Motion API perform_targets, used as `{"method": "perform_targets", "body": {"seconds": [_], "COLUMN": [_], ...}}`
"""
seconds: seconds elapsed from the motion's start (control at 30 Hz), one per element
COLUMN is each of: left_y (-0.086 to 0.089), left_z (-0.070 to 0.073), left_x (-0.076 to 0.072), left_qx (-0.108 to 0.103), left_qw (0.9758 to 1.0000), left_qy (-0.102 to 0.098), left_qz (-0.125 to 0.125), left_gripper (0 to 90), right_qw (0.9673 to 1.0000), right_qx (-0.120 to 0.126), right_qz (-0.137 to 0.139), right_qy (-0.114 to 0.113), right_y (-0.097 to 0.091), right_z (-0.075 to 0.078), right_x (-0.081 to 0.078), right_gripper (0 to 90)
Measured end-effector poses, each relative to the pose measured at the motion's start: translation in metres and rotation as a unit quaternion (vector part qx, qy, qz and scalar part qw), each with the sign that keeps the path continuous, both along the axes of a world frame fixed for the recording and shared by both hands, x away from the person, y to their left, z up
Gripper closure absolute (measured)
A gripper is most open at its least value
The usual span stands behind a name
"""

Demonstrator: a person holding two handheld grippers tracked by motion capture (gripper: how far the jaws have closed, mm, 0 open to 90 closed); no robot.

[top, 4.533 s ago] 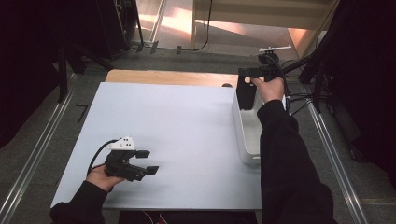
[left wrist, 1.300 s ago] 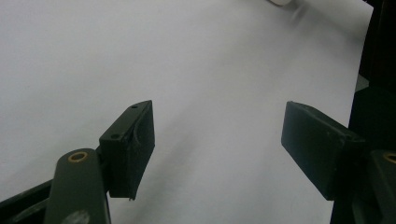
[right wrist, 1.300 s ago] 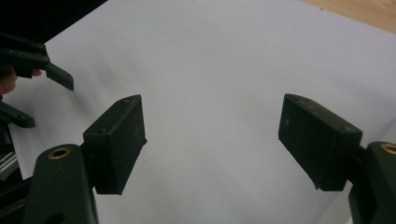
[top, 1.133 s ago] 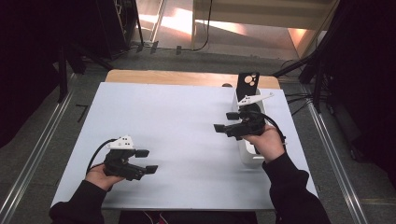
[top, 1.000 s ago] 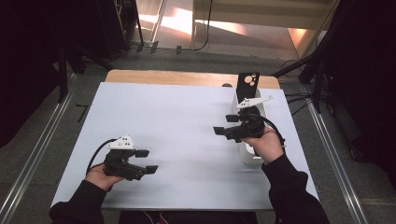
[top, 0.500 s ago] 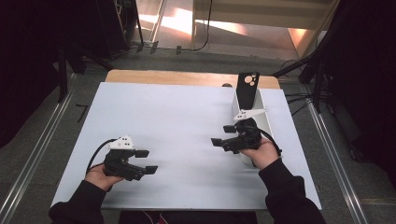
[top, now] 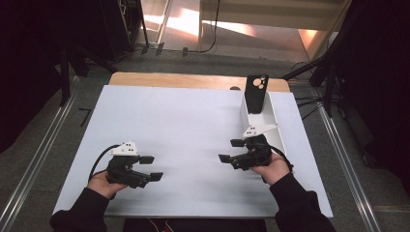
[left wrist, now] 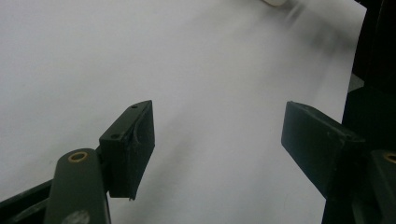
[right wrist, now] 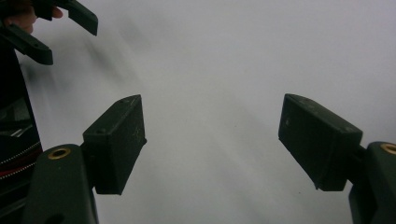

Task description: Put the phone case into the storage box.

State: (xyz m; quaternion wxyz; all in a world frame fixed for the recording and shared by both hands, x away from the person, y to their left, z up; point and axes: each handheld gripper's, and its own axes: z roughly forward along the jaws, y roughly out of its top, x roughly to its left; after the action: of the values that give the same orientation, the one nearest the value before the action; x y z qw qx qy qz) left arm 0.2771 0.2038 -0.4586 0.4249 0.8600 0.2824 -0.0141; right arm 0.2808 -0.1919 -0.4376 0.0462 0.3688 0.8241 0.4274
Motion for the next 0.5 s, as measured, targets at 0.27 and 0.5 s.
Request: {"method": "perform_targets", "body": {"seconds": [0.27,0.5], "left_y": [0.001,0.003], "left_z": [0.000,0.000], "left_x": [-0.002,-0.004], "left_qx": [0.001,-0.001], "left_qw": [1.0000,1.0000], "left_qy": [0.000,-0.001], "left_qz": [0.001,0.001], "left_gripper": [25.7,25.7], "right_qw": [1.0000,0.9998], "right_qx": [0.000,-0.012], "right_qz": [0.000,0.012], "right_qy": [-0.009,-0.015], "right_y": [-0.001,-0.005], "right_z": [-0.007,-0.016], "right_x": [-0.016,-0.026], "right_gripper": [21.4,21.4]}}
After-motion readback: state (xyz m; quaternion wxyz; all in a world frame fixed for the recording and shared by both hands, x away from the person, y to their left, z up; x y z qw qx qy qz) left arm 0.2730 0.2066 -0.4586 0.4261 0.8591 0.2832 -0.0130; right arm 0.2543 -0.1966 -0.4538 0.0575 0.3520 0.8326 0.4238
